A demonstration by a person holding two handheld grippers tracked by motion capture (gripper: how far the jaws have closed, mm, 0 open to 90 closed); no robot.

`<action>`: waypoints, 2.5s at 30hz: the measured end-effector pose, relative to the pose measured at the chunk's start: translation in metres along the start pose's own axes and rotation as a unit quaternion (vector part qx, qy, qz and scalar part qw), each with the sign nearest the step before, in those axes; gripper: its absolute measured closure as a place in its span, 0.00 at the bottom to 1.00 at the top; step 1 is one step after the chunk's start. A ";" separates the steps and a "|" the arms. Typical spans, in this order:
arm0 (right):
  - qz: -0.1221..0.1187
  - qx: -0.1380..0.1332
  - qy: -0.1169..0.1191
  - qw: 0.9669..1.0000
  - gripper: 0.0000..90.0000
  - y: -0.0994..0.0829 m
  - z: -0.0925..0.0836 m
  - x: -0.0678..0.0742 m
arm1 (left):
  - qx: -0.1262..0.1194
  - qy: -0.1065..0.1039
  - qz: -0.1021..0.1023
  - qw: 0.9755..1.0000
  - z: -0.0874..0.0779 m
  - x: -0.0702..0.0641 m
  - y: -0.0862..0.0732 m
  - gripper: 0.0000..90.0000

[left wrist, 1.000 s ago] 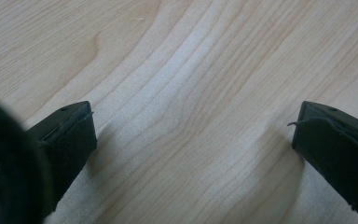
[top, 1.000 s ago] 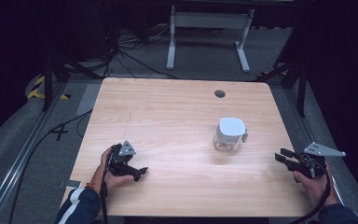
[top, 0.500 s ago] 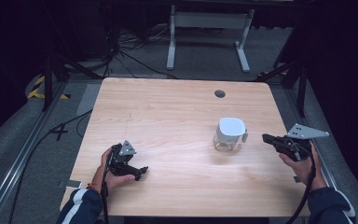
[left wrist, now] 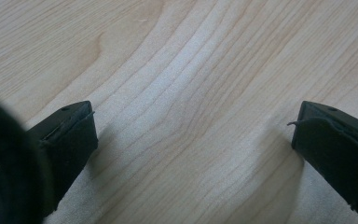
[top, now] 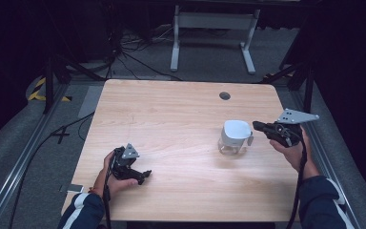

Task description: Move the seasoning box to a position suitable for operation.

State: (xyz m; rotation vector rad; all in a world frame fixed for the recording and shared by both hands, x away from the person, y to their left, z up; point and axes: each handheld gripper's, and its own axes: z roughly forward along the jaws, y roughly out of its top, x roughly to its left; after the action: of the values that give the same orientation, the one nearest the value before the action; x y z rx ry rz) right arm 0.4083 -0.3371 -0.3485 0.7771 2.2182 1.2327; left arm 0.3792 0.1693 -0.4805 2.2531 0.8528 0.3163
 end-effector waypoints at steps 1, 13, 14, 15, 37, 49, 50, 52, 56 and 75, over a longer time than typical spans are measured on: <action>0.000 0.002 0.006 1.000 1.00 0.001 0.002 0.001 | -0.001 0.000 0.001 1.000 0.000 0.000 0.000 0.00; -0.013 0.032 0.014 0.999 1.00 -0.002 0.011 0.003 | 0.000 0.000 0.000 1.000 0.000 0.000 0.000 0.00; -0.012 0.030 0.014 0.999 1.00 -0.002 0.012 0.003 | 0.000 0.000 0.000 1.000 0.000 0.000 0.000 0.00; -0.010 0.034 0.013 0.999 1.00 -0.003 0.013 0.003 | 0.000 0.000 0.000 1.000 0.000 0.000 0.000 0.00; 0.010 0.031 0.017 0.999 1.00 -0.006 0.026 -0.007 | -0.001 0.000 0.000 1.000 0.000 0.000 0.000 0.00; 0.012 0.030 0.017 0.999 1.00 -0.008 0.023 -0.005 | -0.003 -0.001 0.001 1.000 0.000 0.000 0.000 0.01; 0.012 0.030 0.017 0.999 1.00 -0.008 0.023 -0.005 | -0.005 -0.001 0.003 1.000 0.000 0.000 0.001 0.01; 0.014 0.029 0.020 0.999 1.00 -0.008 0.023 -0.005 | -0.018 -0.005 0.001 1.000 -0.001 -0.001 0.002 0.13; 0.018 0.029 0.022 0.999 1.00 -0.008 0.023 -0.006 | -0.016 -0.006 0.023 1.000 0.001 -0.004 0.010 0.29; 0.028 0.022 0.010 0.999 1.00 -0.011 0.021 -0.007 | -0.112 -0.075 0.124 0.983 0.040 -0.061 0.146 0.80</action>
State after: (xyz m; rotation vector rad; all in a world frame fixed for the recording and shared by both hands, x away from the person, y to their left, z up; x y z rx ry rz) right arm 0.4240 -0.3342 -0.3675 0.8525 2.2602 1.2269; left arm 0.4217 0.0288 -0.4083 2.1409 0.4357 0.3340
